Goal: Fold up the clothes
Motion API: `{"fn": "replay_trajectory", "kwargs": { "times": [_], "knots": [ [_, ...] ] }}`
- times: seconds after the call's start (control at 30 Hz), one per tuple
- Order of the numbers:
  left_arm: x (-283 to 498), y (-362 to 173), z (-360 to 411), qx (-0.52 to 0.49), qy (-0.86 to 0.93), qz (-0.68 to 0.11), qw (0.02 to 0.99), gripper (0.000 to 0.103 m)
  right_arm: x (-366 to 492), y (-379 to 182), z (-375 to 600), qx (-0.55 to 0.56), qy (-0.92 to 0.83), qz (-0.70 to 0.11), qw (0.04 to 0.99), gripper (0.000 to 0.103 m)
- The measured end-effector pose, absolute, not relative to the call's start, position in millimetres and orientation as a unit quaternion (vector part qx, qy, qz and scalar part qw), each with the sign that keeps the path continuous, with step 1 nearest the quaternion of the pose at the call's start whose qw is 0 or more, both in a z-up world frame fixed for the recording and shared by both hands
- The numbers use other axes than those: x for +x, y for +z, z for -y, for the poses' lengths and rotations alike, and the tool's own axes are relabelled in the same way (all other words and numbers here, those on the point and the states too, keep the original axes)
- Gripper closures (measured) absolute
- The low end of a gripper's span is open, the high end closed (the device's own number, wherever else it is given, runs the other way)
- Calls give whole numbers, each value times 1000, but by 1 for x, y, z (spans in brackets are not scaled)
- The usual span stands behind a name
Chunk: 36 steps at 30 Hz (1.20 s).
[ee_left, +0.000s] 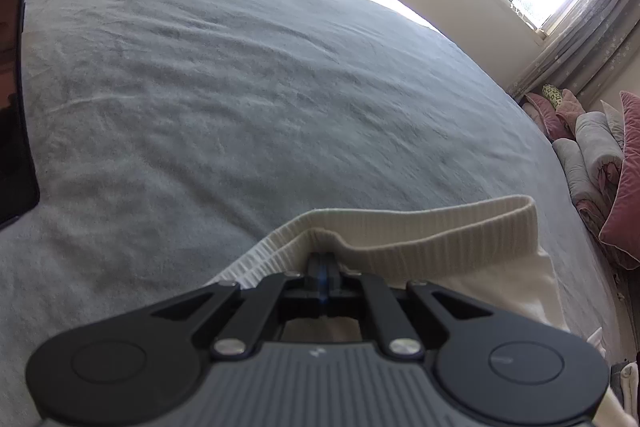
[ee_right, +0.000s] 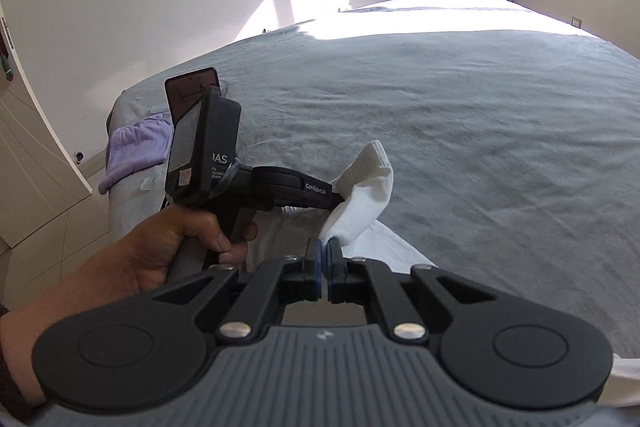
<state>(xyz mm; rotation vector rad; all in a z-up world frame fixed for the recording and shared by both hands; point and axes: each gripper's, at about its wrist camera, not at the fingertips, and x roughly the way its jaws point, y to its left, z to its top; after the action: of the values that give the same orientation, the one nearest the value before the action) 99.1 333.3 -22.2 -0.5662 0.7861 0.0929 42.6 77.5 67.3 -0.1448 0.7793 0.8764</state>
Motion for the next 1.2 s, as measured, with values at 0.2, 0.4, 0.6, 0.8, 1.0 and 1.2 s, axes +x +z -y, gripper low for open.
{"fn": "replay_trajectory", "kwargs": {
  "times": [0.2, 0.4, 0.6, 0.8, 1.0, 1.2],
  "knots": [
    [85, -17, -340, -290, 35, -384, 876, 101, 33, 1, -88, -38, 396, -435, 808, 99],
    [61, -7, -359, -319, 18, -380, 868, 88, 30, -21, -92, -51, 383, -435, 813, 90],
    [32, 3, -380, -360, -6, -360, 861, 66, 33, -2, -89, -68, 372, -379, 845, 57],
    [3, 6, -399, -375, -22, -341, 861, 70, 50, -8, -99, -115, 332, -336, 874, 54],
    [-3, 1, -401, -368, -44, -351, 860, 73, 64, -22, -105, -127, 314, -340, 877, 71],
    [3, -6, -397, -437, -111, -333, 828, 31, 53, -13, -118, -78, 338, -337, 875, 94]
  ]
}}
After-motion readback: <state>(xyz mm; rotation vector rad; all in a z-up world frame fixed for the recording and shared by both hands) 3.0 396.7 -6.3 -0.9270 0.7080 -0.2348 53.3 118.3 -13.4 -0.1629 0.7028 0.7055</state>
